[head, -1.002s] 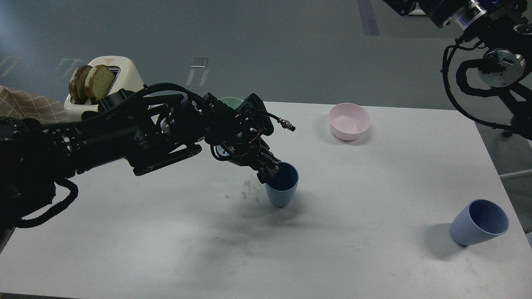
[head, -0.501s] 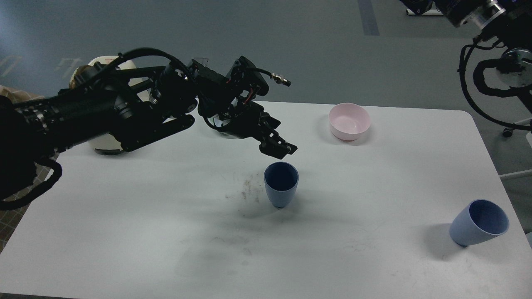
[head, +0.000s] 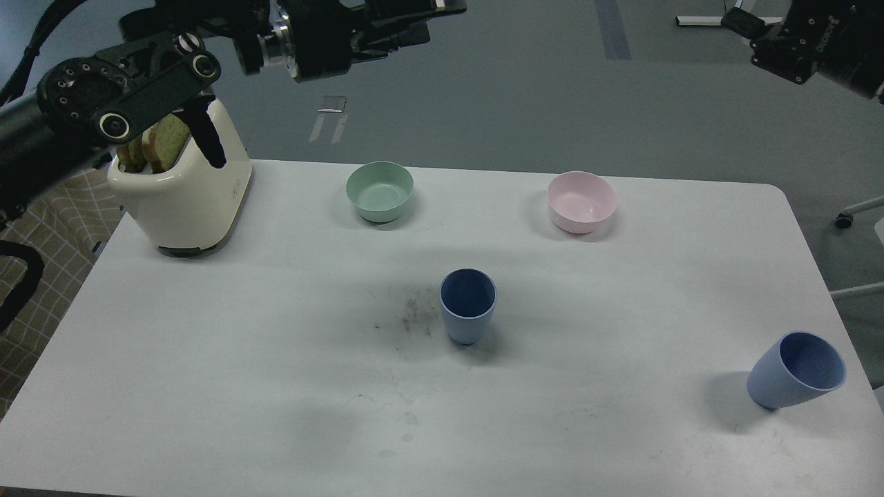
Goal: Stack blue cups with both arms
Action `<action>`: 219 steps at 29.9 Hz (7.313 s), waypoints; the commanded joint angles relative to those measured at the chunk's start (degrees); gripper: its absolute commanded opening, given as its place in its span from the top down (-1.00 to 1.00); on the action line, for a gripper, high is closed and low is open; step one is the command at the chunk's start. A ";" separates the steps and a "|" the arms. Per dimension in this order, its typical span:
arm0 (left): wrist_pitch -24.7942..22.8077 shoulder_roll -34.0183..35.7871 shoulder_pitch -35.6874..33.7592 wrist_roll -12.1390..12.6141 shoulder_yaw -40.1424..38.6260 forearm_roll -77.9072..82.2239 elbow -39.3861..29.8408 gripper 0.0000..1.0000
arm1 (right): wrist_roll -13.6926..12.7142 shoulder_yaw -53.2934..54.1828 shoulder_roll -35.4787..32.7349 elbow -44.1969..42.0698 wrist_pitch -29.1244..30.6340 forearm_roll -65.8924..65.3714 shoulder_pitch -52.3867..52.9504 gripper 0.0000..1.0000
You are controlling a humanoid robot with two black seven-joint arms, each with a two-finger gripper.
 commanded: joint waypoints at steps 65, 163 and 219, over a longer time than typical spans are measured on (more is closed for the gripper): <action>2.88 -4.01 7.24 -0.01 -1.08 -9.94 0.35 -0.95 | 0.00 -4.71 -20.80 18.31 -8.59 -59.34 -27.47 0.50; 2.97 -4.53 7.76 -0.01 -1.26 -9.85 0.70 -0.95 | 0.00 -36.26 40.02 5.12 -0.02 -45.10 25.53 1.00; 2.00 -12.09 12.41 -0.01 -10.31 -22.42 20.12 -0.95 | 0.00 18.82 26.74 -22.82 -9.30 -9.35 -6.35 -1.00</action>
